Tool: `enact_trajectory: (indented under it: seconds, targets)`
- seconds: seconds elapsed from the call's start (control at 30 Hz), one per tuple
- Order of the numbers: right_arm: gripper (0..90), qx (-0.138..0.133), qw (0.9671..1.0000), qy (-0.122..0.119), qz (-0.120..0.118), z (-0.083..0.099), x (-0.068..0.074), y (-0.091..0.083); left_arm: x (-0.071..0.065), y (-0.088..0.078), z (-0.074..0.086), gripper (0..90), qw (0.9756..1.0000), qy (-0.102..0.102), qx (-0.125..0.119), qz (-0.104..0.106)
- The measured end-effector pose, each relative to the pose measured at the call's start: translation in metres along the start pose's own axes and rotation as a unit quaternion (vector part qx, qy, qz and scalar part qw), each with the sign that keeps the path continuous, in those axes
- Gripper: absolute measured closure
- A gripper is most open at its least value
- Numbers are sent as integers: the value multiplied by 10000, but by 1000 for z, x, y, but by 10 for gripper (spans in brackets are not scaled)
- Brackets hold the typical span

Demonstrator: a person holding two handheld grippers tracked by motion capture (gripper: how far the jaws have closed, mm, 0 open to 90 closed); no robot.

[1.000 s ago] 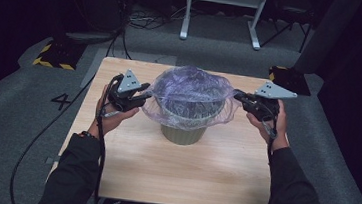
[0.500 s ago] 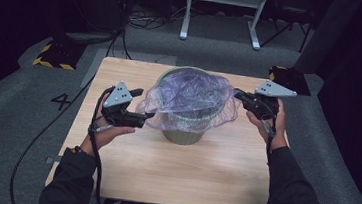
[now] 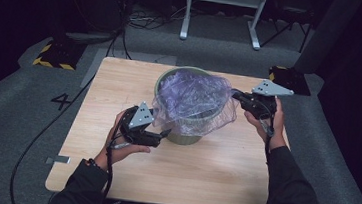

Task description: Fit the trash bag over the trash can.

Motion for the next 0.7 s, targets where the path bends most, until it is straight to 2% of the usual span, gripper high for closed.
enact_trajectory:
  seconds: [0.03, 0.1, 0.13, 0.27, 0.3, 0.37, 0.43, 0.53, 0.57, 0.6, 0.63, 0.67, 0.7]
  targets:
    - [900, -2, 10000, 0, -4, 0, 0, 0, 1, 1, 0, 334, 9999, 12, 53, -115]
    - [900, -9, 10000, 6, -7, 0, 1, 0, 3, 4, 0, 500, 9998, 54, 109, -159]
    - [900, -9, 10000, 11, -3, 0, 1, 0, 6, 6, 0, 559, 9994, 60, 184, -298]
    - [900, -4, 10000, 17, 38, 0, 0, -1, 17, 8, 3, 842, 9982, 119, 349, -467]
    - [900, -6, 10000, 22, 52, 0, -1, -1, 19, 7, 4, 880, 9982, 141, 386, -443]
    - [900, -2, 10000, 29, 75, 1, -2, -1, 26, 5, 9, 891, 9978, 225, 560, -272]
    - [897, 35, 10000, 21, 67, 3, -1, 0, 27, 4, 13, 894, 9970, 309, 668, -229]
    - [897, 61, 10000, 28, 15, 7, 1, 3, 26, 1, 17, 891, 9972, 326, 665, -130]
    - [898, 55, 10000, 12, -1, 9, 3, 3, 26, 0, 19, 873, 9967, 359, 702, -182]
    - [898, 56, 10000, -39, 14, 11, 6, 3, 25, -2, 20, 776, 9970, 280, 668, -255]
    - [898, 62, 10000, -62, 38, 13, 8, 2, 26, -4, 21, 580, 9975, 228, 630, -247]
    - [898, 45, 10000, -58, 24, 14, 9, 2, 25, -7, 22, 446, 9988, 103, 478, -70]
    - [898, 10, 10000, -61, 2, 14, 10, 0, 24, -12, 22, 349, 9995, 57, 314, 0]
Point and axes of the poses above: each handheld gripper's, and its own axes: y roughly forward along the jaws, z roughly out of its underside, x roughly to its left, the point moved 4 cm from there along y, roughly forward along the jaws, and after that the axes turned 9 degrees about x, right-handed, at the moved point
